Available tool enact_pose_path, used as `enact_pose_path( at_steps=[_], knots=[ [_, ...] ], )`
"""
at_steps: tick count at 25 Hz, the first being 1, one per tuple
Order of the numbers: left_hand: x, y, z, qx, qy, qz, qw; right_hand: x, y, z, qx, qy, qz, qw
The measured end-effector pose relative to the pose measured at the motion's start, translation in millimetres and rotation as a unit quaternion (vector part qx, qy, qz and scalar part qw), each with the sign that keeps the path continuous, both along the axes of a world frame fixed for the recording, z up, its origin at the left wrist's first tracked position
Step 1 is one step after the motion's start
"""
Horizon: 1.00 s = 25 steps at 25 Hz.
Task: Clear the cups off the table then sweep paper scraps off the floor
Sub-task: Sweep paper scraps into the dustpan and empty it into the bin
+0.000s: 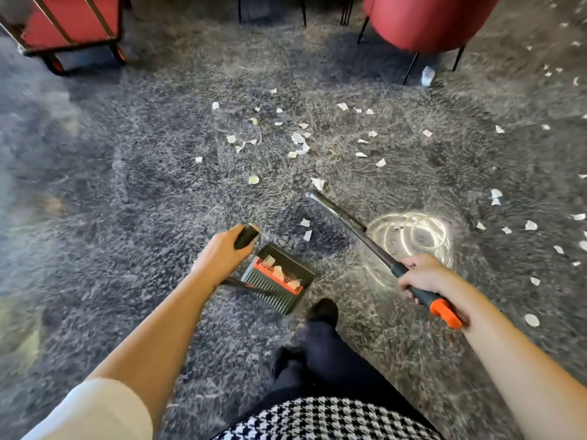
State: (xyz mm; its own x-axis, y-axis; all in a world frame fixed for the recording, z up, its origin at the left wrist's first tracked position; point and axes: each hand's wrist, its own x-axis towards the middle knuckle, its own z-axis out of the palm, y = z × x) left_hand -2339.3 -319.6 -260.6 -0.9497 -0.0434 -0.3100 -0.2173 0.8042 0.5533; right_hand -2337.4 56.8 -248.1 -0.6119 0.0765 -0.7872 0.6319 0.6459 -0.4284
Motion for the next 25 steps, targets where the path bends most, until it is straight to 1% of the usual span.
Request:
enact_pose_path(
  at_steps=[4, 10, 15, 18, 20, 22, 25],
  knots=[
    [-42, 5, -5, -0.002, -0.002, 0.002, 1.0, -43, 10, -5, -0.002, -0.001, -0.016, 1.0],
    [-123, 14, -5, -0.007, -0.019, 0.008, 1.0, -145, 16, -10, 0.007, -0.01, -0.01, 1.0],
    [-170, 21, -5, -0.006, -0.025, 0.018, 1.0, -220, 15, -19, 0.034, 0.004, 0.023, 0.999],
    [-187, 25, -5, -0.014, -0.031, 0.03, 0.999, -241, 9, -29, 0.045, 0.004, 0.053, 0.998],
    [-199, 27, -4, -0.021, -0.037, 0.032, 0.999, -246, 5, -36, 0.062, -0.005, 0.092, 0.994],
    [-209, 25, -3, -0.044, -0.044, 0.02, 0.998, -244, 2, -41, 0.073, -0.02, 0.122, 0.99],
    [-221, 18, -1, -0.076, -0.056, -0.01, 0.996, -228, 2, -46, 0.067, -0.048, 0.139, 0.987]
  ],
)
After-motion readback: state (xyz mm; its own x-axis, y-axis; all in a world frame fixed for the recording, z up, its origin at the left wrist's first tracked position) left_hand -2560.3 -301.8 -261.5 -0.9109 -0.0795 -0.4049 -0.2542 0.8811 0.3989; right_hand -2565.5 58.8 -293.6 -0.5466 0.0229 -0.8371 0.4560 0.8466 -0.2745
